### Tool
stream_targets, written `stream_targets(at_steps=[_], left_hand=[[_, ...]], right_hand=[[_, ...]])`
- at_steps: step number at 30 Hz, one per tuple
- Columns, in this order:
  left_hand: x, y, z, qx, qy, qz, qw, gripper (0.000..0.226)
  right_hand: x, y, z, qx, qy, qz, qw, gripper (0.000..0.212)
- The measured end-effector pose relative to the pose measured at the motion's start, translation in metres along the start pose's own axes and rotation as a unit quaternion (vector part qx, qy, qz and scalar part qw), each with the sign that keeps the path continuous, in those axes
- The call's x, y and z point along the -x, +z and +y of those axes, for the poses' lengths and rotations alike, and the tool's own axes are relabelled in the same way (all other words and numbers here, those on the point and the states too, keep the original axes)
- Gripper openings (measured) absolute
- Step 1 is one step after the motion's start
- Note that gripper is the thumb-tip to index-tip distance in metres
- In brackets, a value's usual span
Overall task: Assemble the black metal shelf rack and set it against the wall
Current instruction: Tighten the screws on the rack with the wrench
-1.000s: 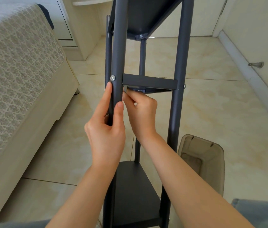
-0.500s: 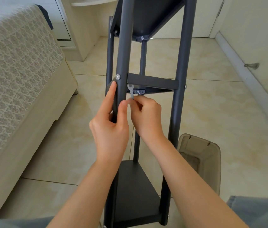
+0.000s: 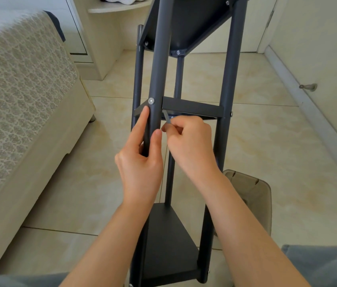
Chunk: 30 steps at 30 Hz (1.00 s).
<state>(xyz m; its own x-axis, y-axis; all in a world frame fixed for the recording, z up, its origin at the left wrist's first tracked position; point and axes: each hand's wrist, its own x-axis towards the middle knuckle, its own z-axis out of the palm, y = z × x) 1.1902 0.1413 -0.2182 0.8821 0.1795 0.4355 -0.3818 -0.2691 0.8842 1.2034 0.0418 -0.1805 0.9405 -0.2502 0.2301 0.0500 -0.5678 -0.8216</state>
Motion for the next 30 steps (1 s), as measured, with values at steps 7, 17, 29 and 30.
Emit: stream_targets(at_steps=[7,17,29,30], left_hand=[[-0.001,-0.001,0.002,0.001,-0.002,-0.006,1.0,0.047],[-0.003,-0.002,0.003,0.013,-0.001,-0.003,1.0,0.045],[-0.006,-0.013,0.0,0.02,-0.002,-0.002,1.0,0.045],[-0.007,-0.014,0.0,0.021,-0.004,0.0,1.0,0.045]], right_hand=[[0.001,0.0,0.001,0.014,-0.005,0.011,1.0,0.039],[-0.004,0.005,0.007,-0.01,-0.029,0.026,0.999,0.031],[-0.019,0.053,0.034,-0.06,-0.162,0.171,0.97,0.018],[-0.022,0.057,0.035,-0.067,-0.166,0.181,0.967,0.021]])
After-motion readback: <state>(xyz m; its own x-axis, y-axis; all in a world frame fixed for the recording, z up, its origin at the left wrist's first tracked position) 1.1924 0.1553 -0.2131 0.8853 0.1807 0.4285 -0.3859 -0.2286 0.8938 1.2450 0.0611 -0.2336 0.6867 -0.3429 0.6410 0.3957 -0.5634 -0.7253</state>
